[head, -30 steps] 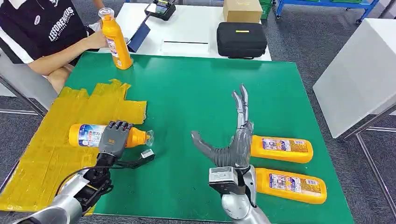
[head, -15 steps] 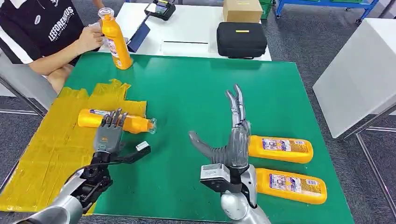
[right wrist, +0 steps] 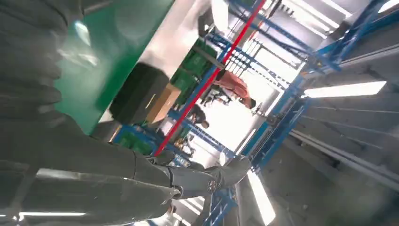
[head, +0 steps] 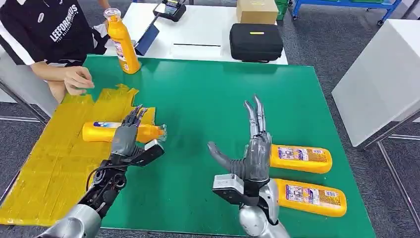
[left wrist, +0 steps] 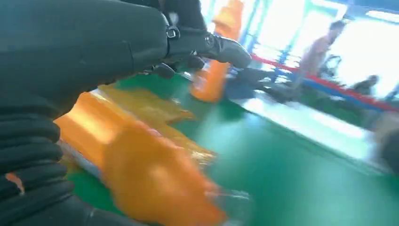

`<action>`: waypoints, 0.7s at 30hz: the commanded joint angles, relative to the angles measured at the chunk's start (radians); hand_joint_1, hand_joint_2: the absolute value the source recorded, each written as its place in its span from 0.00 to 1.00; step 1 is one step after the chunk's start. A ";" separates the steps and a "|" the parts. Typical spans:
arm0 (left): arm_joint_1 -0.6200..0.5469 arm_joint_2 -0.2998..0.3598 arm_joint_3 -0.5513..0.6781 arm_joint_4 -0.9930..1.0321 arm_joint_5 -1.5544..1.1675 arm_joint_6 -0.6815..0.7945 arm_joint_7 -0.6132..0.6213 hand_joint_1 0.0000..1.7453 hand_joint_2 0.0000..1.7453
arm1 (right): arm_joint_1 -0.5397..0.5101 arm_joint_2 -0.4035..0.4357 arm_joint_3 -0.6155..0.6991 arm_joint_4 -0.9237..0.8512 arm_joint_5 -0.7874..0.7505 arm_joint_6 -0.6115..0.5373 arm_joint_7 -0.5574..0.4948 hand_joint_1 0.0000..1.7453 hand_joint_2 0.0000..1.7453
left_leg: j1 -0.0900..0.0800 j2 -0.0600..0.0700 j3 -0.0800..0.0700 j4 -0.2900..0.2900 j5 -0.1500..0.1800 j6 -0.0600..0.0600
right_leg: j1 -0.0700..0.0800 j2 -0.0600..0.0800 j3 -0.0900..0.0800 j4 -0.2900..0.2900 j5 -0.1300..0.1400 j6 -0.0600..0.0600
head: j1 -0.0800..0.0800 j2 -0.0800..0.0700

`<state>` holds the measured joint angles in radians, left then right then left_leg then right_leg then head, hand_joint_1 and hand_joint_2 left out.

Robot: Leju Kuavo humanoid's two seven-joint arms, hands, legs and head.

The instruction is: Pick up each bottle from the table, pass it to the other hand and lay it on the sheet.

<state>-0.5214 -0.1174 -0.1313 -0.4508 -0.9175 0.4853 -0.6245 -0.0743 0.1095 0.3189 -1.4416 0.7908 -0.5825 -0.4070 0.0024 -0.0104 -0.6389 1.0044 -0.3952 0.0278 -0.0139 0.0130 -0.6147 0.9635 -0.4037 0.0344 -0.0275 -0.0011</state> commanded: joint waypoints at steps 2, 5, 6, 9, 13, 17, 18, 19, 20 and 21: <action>0.037 -0.040 0.068 -0.191 0.191 -0.203 -0.074 0.00 0.00 | -0.003 -0.043 -0.041 0.034 0.112 0.018 0.077 0.00 1.00 | 0.000 0.001 0.002 -0.001 -0.001 -0.001 | 0.000 -0.001 0.002 -0.001 -0.001 -0.001 | 0.000 0.000; 0.118 0.016 -0.067 -0.410 0.462 -0.359 -0.074 0.00 0.00 | 0.008 -0.082 -0.065 0.006 0.237 0.115 0.159 0.00 1.00 | 0.000 0.000 0.004 0.000 -0.002 -0.001 | 0.001 -0.002 0.004 0.000 -0.002 -0.001 | 0.000 0.000; 0.163 0.049 -0.125 -0.553 0.611 -0.472 -0.074 0.00 0.00 | 0.015 -0.103 -0.093 -0.007 0.290 0.149 0.177 0.00 1.00 | 0.000 0.000 0.005 0.000 -0.003 -0.001 | 0.000 -0.002 0.005 0.000 -0.003 -0.001 | 0.000 0.000; 0.200 0.066 -0.150 -0.654 0.733 -0.558 -0.074 0.00 0.00 | 0.027 -0.121 -0.130 -0.026 0.341 0.179 0.194 0.00 1.00 | 0.000 0.002 0.003 0.000 -0.002 -0.001 | 0.000 0.000 0.002 0.000 -0.002 -0.001 | -0.001 0.000; 0.200 0.066 -0.150 -0.654 0.733 -0.558 -0.074 0.00 0.00 | 0.027 -0.121 -0.130 -0.026 0.341 0.179 0.194 0.00 1.00 | 0.000 0.001 0.005 0.000 -0.004 -0.001 | 0.000 -0.001 0.005 0.000 -0.004 -0.001 | 0.000 0.000; 0.236 0.067 -0.125 -0.735 0.837 -0.662 -0.074 0.00 1.00 | 0.040 -0.177 -0.178 -0.021 0.401 0.225 0.210 0.00 1.00 | -0.001 0.000 0.003 0.000 -0.003 -0.001 | 0.000 -0.001 0.004 0.000 -0.002 -0.001 | 0.000 0.000; 0.240 0.064 -0.123 -0.736 0.837 -0.670 -0.074 0.00 1.00 | 0.046 -0.192 -0.194 -0.020 0.401 0.237 0.209 0.00 1.00 | -0.001 0.000 0.003 0.000 -0.003 -0.001 | 0.000 -0.001 0.004 0.000 -0.003 -0.001 | 0.000 0.000; 0.245 0.059 -0.121 -0.739 0.839 -0.685 -0.074 0.00 1.00 | 0.052 -0.210 -0.216 -0.018 0.410 0.254 0.209 0.00 1.00 | -0.001 -0.001 0.005 0.000 -0.004 -0.001 | 0.000 -0.002 0.006 0.000 -0.004 -0.002 | -0.001 0.000; 0.248 0.053 -0.118 -0.736 0.844 -0.706 -0.074 0.00 1.00 | 0.061 -0.220 -0.243 -0.015 0.418 0.267 0.207 0.00 1.00 | -0.001 -0.001 0.005 -0.001 -0.004 -0.001 | 0.000 -0.002 0.005 0.000 -0.003 -0.001 | 0.000 0.000; 0.249 0.051 -0.119 -0.737 0.843 -0.710 -0.074 0.00 1.00 | 0.064 -0.225 -0.253 -0.013 0.418 0.272 0.208 0.00 1.00 | -0.001 -0.002 0.003 -0.001 -0.003 0.000 | 0.000 -0.003 0.004 -0.001 -0.003 -0.001 | 0.000 0.000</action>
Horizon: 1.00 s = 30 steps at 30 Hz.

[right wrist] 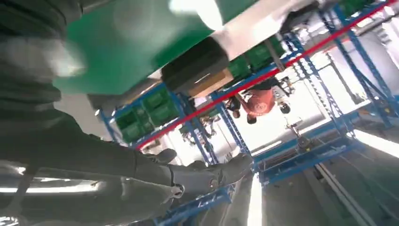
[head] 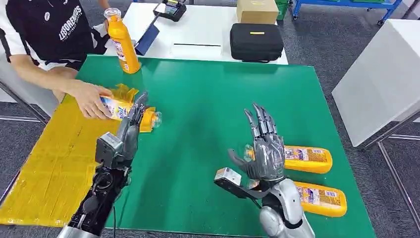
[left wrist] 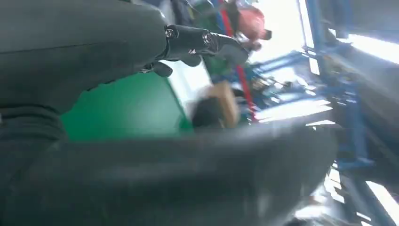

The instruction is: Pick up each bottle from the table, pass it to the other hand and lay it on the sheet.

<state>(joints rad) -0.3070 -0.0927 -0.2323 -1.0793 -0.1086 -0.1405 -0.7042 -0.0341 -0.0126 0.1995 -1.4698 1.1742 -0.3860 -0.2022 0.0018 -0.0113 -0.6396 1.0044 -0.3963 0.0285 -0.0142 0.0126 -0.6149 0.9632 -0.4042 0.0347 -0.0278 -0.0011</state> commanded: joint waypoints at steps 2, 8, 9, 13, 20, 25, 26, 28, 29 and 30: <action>0.036 0.017 -0.016 -0.111 0.044 -0.109 0.006 0.00 1.00 | 0.034 -0.125 -0.173 0.026 0.025 0.103 -0.009 0.00 1.00 | -0.001 -0.001 0.009 0.000 -0.004 -0.002 | 0.000 -0.004 0.009 0.000 -0.005 -0.002 | 0.000 0.000; 0.002 -0.005 -0.008 -0.060 0.045 -0.150 0.006 0.00 1.00 | 0.025 -0.183 -0.261 0.098 -0.049 0.166 -0.055 0.00 1.00 | -0.001 0.000 0.007 0.000 -0.003 -0.001 | 0.000 -0.002 0.008 0.000 -0.003 -0.001 | 0.000 0.000; 0.000 -0.006 -0.008 -0.057 0.046 -0.152 0.006 0.00 1.00 | 0.026 -0.189 -0.272 0.113 -0.056 0.173 -0.058 0.00 1.00 | -0.001 -0.002 0.005 -0.001 -0.002 -0.001 | 0.000 -0.003 0.006 -0.001 -0.002 -0.001 | 0.000 0.000; -0.002 -0.006 -0.006 -0.053 0.048 -0.157 0.006 0.00 1.00 | 0.023 -0.201 -0.287 0.145 -0.059 0.184 -0.061 0.00 1.00 | 0.000 -0.001 0.004 -0.001 -0.001 0.000 | 0.000 -0.002 0.004 -0.001 -0.001 -0.001 | 0.000 0.000; -0.026 0.002 -0.016 -0.012 0.024 -0.131 0.006 0.00 1.00 | 0.021 -0.220 -0.341 0.255 -0.049 0.214 -0.075 0.00 1.00 | 0.000 -0.001 0.003 -0.001 -0.001 0.000 | 0.001 -0.002 0.004 -0.002 -0.001 -0.001 | 0.000 0.000; -0.052 0.000 -0.026 0.016 0.026 -0.140 0.006 0.00 1.00 | 0.009 -0.249 -0.367 0.349 -0.063 0.282 -0.096 0.00 1.00 | 0.000 -0.001 0.004 -0.001 -0.002 0.000 | 0.001 -0.002 0.005 -0.002 -0.001 -0.001 | 0.000 0.000; -0.056 0.000 -0.027 0.022 0.026 -0.141 0.006 0.00 1.00 | 0.009 -0.254 -0.370 0.364 -0.067 0.294 -0.100 0.00 1.00 | 0.000 -0.001 0.007 -0.001 -0.003 -0.001 | 0.000 -0.003 0.007 -0.001 -0.002 -0.001 | 0.000 0.000; -0.066 -0.001 -0.022 0.037 0.036 -0.147 0.006 0.00 1.00 | 0.006 -0.261 -0.378 0.397 -0.071 0.307 -0.107 0.00 1.00 | 0.000 -0.002 0.007 -0.001 -0.002 -0.001 | 0.001 -0.003 0.008 -0.002 -0.002 -0.001 | 0.000 0.000; -0.070 0.000 -0.020 0.040 0.039 -0.148 0.006 0.00 1.00 | 0.003 -0.261 -0.382 0.413 -0.074 0.310 -0.112 0.00 1.00 | 0.000 0.000 0.005 -0.001 -0.002 0.000 | 0.001 -0.002 0.005 -0.002 -0.001 -0.001 | 0.000 0.000; -0.072 0.000 -0.019 0.042 0.040 -0.149 0.006 0.00 1.00 | 0.001 -0.260 -0.386 0.422 -0.074 0.311 -0.114 0.00 1.00 | 0.000 -0.001 0.007 -0.001 -0.002 -0.001 | 0.000 -0.003 0.008 -0.002 -0.002 -0.001 | 0.000 0.000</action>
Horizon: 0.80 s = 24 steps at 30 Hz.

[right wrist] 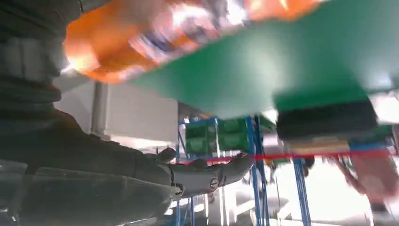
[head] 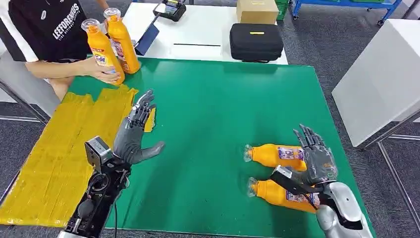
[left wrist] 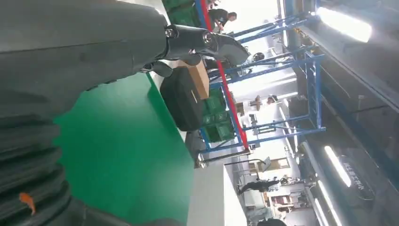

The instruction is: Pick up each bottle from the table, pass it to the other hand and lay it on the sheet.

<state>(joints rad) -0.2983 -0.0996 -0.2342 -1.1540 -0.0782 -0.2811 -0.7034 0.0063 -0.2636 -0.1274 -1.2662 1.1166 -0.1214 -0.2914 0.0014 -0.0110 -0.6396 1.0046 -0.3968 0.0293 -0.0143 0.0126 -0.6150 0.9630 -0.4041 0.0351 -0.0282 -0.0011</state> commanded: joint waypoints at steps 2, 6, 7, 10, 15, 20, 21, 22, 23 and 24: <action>-0.081 0.007 -0.017 0.116 0.009 -0.009 0.005 0.00 1.00 | -0.040 -0.010 -0.059 0.218 -0.017 0.046 -0.024 0.00 1.00 | 0.000 -0.001 0.008 -0.001 -0.002 -0.002 | 0.000 -0.003 0.008 -0.001 -0.003 -0.002 | 0.000 0.000; -0.081 0.007 -0.017 0.116 0.009 -0.009 0.005 0.00 1.00 | -0.040 -0.010 -0.059 0.218 -0.017 0.046 -0.024 0.00 1.00 | 0.000 0.000 0.005 -0.001 -0.002 -0.001 | 0.000 -0.001 0.006 -0.001 -0.002 -0.001 | 0.000 0.000; -0.081 0.007 -0.017 0.116 0.009 -0.009 0.005 0.00 1.00 | -0.040 -0.010 -0.059 0.218 -0.017 0.046 -0.024 0.00 1.00 | 0.000 0.000 0.005 -0.001 -0.002 -0.001 | 0.001 -0.001 0.005 -0.001 -0.001 -0.001 | 0.000 0.000; -0.090 0.007 -0.015 0.129 0.014 -0.015 0.005 0.00 1.00 | -0.048 -0.014 -0.067 0.239 -0.019 0.052 -0.023 0.00 1.00 | 0.000 0.001 0.007 -0.001 -0.003 -0.002 | 0.001 -0.001 0.007 -0.001 -0.002 -0.002 | 0.000 0.000; -0.092 0.006 -0.011 0.146 0.017 -0.013 0.005 0.00 1.00 | -0.097 -0.021 -0.078 0.302 -0.024 0.049 -0.028 0.00 1.00 | 0.000 0.002 0.009 -0.001 -0.003 -0.002 | 0.000 0.000 0.009 -0.001 -0.003 -0.002 | 0.000 0.000; -0.089 0.004 -0.013 0.152 0.014 -0.008 0.005 0.00 1.00 | -0.188 -0.009 -0.073 0.423 0.001 -0.023 -0.019 0.00 1.00 | -0.001 0.003 0.011 -0.001 -0.004 -0.002 | 0.000 0.000 0.010 0.000 -0.004 -0.002 | 0.000 0.000; -0.088 0.002 -0.013 0.154 0.013 -0.009 0.005 0.00 1.00 | -0.221 -0.005 -0.069 0.465 0.011 -0.045 -0.018 0.00 1.00 | -0.001 0.004 0.010 -0.001 -0.004 -0.002 | 0.000 0.002 0.009 -0.001 -0.003 -0.002 | 0.000 0.000; -0.089 -0.001 -0.013 0.158 0.011 -0.007 0.005 0.00 1.00 | -0.266 0.001 -0.066 0.527 0.025 -0.081 -0.013 0.00 1.00 | -0.001 0.004 0.011 -0.001 -0.004 -0.002 | 0.000 0.001 0.010 -0.001 -0.003 -0.002 | 0.000 0.000; -0.091 -0.004 -0.014 0.162 0.010 -0.008 0.005 0.00 1.00 | -0.290 0.007 -0.063 0.557 0.033 -0.097 -0.009 0.00 1.00 | -0.001 0.006 0.010 -0.001 -0.003 -0.002 | 0.000 0.003 0.008 -0.001 -0.002 -0.002 | 0.000 0.000; -0.096 -0.008 -0.016 0.169 0.009 -0.010 0.005 0.00 1.00 | -0.310 0.011 -0.059 0.587 0.043 -0.110 0.000 0.00 1.00 | 0.000 0.009 0.011 -0.001 -0.004 -0.002 | 0.000 0.007 0.009 -0.002 -0.001 -0.002 | 0.000 0.000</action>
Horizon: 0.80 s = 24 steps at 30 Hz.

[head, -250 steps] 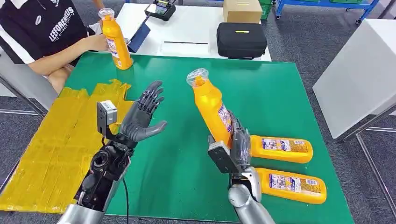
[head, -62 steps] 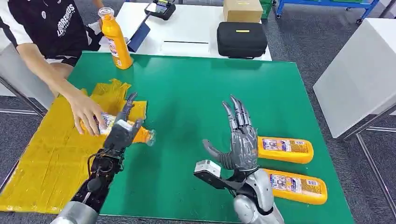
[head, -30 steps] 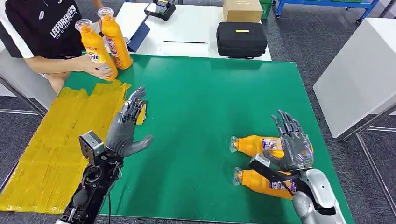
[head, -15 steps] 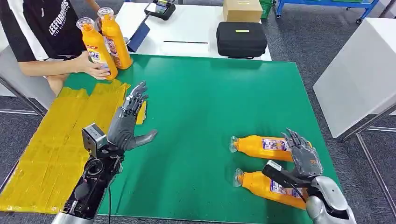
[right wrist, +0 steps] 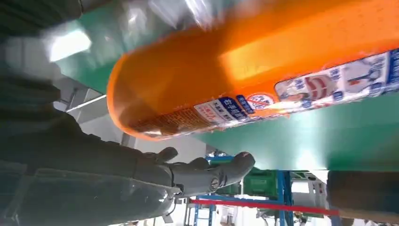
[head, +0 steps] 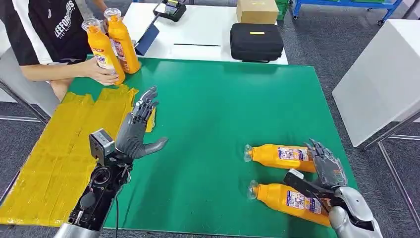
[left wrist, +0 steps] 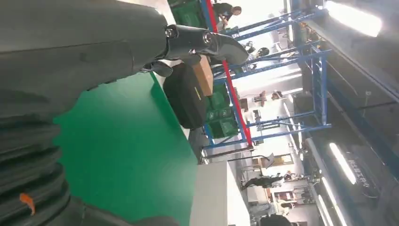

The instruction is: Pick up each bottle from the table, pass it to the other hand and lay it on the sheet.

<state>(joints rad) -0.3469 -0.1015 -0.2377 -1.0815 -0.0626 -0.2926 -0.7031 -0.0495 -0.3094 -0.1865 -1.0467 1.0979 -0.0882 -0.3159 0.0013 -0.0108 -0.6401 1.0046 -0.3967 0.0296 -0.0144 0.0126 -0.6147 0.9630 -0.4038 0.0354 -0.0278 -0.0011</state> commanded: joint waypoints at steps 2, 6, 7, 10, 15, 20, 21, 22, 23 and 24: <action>-0.050 -0.010 -0.013 0.103 -0.003 -0.005 0.005 0.00 1.00 | -0.285 0.064 0.015 0.421 0.086 -0.160 0.042 0.00 1.00 | 0.000 0.008 0.009 -0.001 -0.003 -0.002 | 0.001 0.005 0.007 -0.002 -0.001 -0.002 | 0.000 0.000; -0.059 -0.024 -0.017 0.122 0.003 -0.019 0.005 0.00 1.00 | -0.342 0.078 0.066 0.514 0.141 -0.147 0.052 0.00 1.00 | 0.001 0.003 0.006 -0.001 -0.001 -0.001 | 0.001 0.001 0.005 -0.002 -0.001 -0.001 | 0.000 0.000; -0.061 -0.026 -0.017 0.124 0.005 -0.021 0.005 0.00 1.00 | -0.345 0.080 0.070 0.521 0.145 -0.148 0.054 0.00 1.00 | 0.001 0.005 0.010 -0.001 -0.003 -0.002 | 0.001 0.002 0.008 -0.002 -0.002 -0.002 | 0.000 0.000; -0.063 -0.029 -0.017 0.128 0.006 -0.021 0.005 0.00 1.00 | -0.357 0.082 0.085 0.541 0.161 -0.138 0.061 0.00 1.00 | 0.001 0.005 0.008 -0.001 -0.003 -0.002 | 0.001 0.003 0.006 -0.001 -0.001 -0.002 | 0.000 0.000; -0.071 -0.038 -0.015 0.133 0.014 -0.032 0.005 0.00 1.00 | -0.390 0.091 0.144 0.625 0.207 -0.028 0.065 0.00 1.00 | 0.000 0.005 0.010 -0.001 -0.003 -0.002 | 0.001 0.002 0.009 -0.001 -0.003 -0.002 | 0.000 0.000; -0.077 -0.041 -0.015 0.139 0.019 -0.038 0.005 0.00 1.00 | -0.409 0.076 0.167 0.668 0.220 0.062 0.059 0.06 1.00 | 0.001 0.003 0.009 -0.001 -0.002 -0.002 | 0.001 0.000 0.008 -0.001 -0.001 -0.002 | 0.000 0.000; -0.085 -0.043 -0.014 0.148 0.021 -0.039 0.005 0.00 1.00 | -0.423 0.070 0.179 0.688 0.226 0.103 0.058 0.16 1.00 | 0.000 0.004 0.015 -0.001 -0.004 -0.003 | 0.001 -0.001 0.013 -0.001 -0.004 -0.003 | 0.000 0.000; -0.089 -0.045 -0.012 0.152 0.023 -0.041 0.005 0.00 1.00 | -0.430 0.069 0.185 0.698 0.229 0.122 0.058 0.27 1.00 | 0.001 0.003 0.010 0.000 -0.001 -0.002 | 0.001 0.000 0.008 -0.001 -0.001 -0.002 | 0.000 0.000; -0.095 -0.046 -0.010 0.160 0.026 -0.042 0.005 0.00 1.00 | -0.442 0.066 0.198 0.716 0.239 0.160 0.061 0.67 1.00 | 0.001 0.003 0.012 -0.001 -0.001 -0.002 | 0.001 0.000 0.010 -0.001 -0.001 -0.002 | 0.000 0.000; -0.101 -0.047 -0.009 0.165 0.026 -0.037 0.005 0.00 1.00 | -0.451 0.065 0.210 0.729 0.248 0.187 0.067 0.85 1.00 | 0.001 0.003 0.013 0.000 -0.002 -0.002 | 0.001 0.000 0.011 -0.001 -0.001 -0.002 | 0.000 0.000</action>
<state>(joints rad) -0.3836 -0.1434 -0.2476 -1.0109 -0.0473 -0.3254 -0.7031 -0.4404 -0.2518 -0.0786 -0.5185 1.3092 -0.0875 -0.2552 0.0016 -0.0073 -0.6309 1.0046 -0.3982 0.0297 -0.0140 0.0154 -0.6084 0.9624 -0.4037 0.0352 -0.0278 -0.0011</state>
